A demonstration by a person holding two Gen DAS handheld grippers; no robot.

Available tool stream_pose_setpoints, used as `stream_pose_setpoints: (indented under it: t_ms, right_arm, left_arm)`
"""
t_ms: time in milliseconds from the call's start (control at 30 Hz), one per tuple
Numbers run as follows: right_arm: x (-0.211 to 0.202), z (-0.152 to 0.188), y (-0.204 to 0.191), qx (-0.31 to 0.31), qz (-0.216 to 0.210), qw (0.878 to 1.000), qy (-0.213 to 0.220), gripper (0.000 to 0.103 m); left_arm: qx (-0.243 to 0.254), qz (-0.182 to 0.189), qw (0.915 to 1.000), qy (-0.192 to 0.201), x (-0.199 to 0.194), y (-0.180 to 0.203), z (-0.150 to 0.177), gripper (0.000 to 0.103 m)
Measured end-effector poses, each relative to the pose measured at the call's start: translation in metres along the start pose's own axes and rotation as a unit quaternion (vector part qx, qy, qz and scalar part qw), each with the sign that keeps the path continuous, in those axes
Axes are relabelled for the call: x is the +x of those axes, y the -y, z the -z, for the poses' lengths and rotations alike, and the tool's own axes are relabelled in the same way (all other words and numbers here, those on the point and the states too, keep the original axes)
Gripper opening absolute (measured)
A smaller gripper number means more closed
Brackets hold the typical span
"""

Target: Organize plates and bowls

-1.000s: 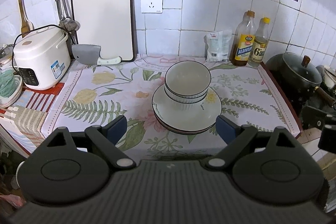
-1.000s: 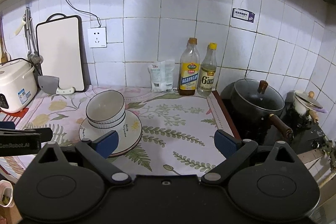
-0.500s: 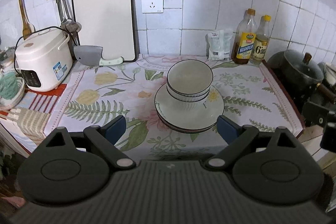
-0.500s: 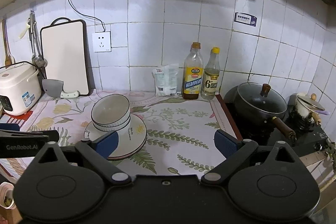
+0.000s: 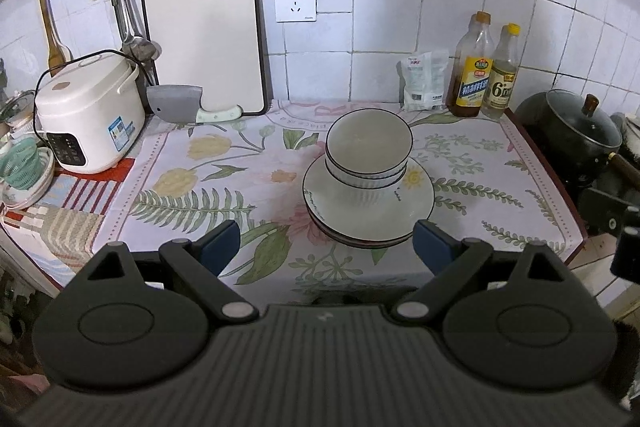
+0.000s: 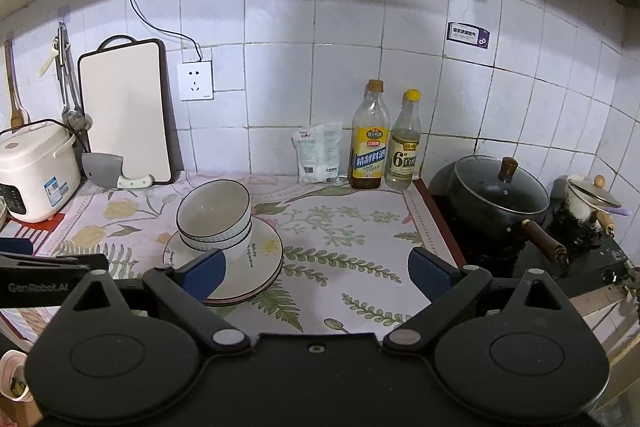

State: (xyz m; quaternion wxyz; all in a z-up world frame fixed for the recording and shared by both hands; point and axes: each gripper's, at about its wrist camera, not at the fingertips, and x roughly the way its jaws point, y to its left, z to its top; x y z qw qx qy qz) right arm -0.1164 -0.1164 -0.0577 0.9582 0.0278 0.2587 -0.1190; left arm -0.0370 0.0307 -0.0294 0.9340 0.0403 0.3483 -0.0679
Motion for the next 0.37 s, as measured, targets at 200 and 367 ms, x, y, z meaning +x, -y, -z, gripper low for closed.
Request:
stream_pose_setpoints:
  t_ms: [200, 367]
  right_arm:
    - [0.0005, 0.0002, -0.0003, 0.000, 0.001, 1.000, -0.001, 0.099]
    - [0.0011, 0.0009, 0.0007, 0.002, 0.003, 1.000, -0.003, 0.099]
  left_arm:
    - [-0.002, 0.002, 1.0000, -0.003, -0.0005, 0.0009, 0.0010, 0.094]
    - [-0.002, 0.001, 1.0000, -0.003, 0.0000, 0.0002, 0.0010, 0.094]
